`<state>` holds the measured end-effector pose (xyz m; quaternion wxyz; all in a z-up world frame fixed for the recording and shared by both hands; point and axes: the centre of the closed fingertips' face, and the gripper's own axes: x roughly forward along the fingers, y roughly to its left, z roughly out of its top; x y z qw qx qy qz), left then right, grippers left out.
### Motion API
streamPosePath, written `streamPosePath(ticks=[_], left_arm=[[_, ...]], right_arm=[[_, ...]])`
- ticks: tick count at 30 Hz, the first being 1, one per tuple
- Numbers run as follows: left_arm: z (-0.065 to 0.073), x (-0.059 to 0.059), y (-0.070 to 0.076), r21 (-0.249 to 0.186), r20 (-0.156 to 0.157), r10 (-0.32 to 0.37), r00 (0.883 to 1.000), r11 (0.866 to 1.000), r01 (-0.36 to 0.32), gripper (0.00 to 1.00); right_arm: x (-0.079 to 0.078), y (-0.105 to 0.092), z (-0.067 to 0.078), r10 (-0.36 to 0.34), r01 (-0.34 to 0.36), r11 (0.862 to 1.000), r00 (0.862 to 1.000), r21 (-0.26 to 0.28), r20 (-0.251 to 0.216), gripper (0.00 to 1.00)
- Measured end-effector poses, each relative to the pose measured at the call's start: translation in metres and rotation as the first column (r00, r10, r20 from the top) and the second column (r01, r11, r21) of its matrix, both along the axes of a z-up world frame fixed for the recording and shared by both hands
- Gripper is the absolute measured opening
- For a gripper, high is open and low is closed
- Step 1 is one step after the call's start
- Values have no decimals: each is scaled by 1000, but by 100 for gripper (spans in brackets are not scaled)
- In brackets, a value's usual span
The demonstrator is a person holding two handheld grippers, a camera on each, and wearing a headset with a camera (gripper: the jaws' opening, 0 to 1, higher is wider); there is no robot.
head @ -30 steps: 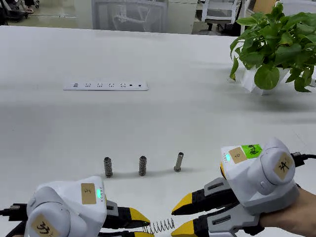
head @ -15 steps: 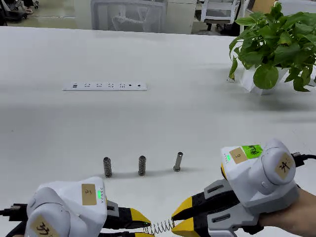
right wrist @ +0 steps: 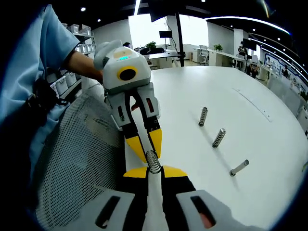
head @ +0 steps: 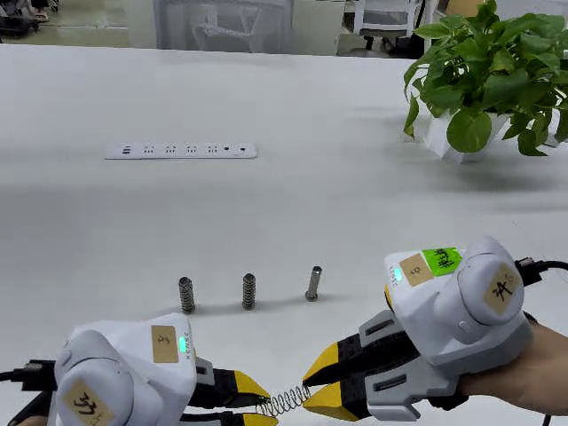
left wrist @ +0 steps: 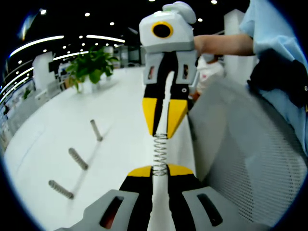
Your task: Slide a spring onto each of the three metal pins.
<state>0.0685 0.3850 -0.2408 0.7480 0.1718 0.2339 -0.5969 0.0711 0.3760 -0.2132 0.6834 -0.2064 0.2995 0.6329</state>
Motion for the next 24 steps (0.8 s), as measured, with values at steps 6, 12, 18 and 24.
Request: streamPosePath(ticks=[6, 12, 18, 24], left_arm=[[0, -1, -4, -4, -6, -5, 1000, 1000, 5, 10], [0, 0, -7, -9, -10, -7, 1000, 1000, 7, 9], [0, 0, -8, -13, -12, -5, 1000, 1000, 5, 9], [-1, 0, -10, -12, -13, -9, 1000, 1000, 9, 9]], right_arm=[[0, 3, 7, 14, -14, 1000, 999, -12, 33, 11], [1, 5, 10, 35, -34, 999, 998, -26, 61, 11], [1, 6, 11, 51, -47, 998, 995, -43, 83, 11], [0, 5, 10, 69, -62, 996, 993, -67, 97, 11]])
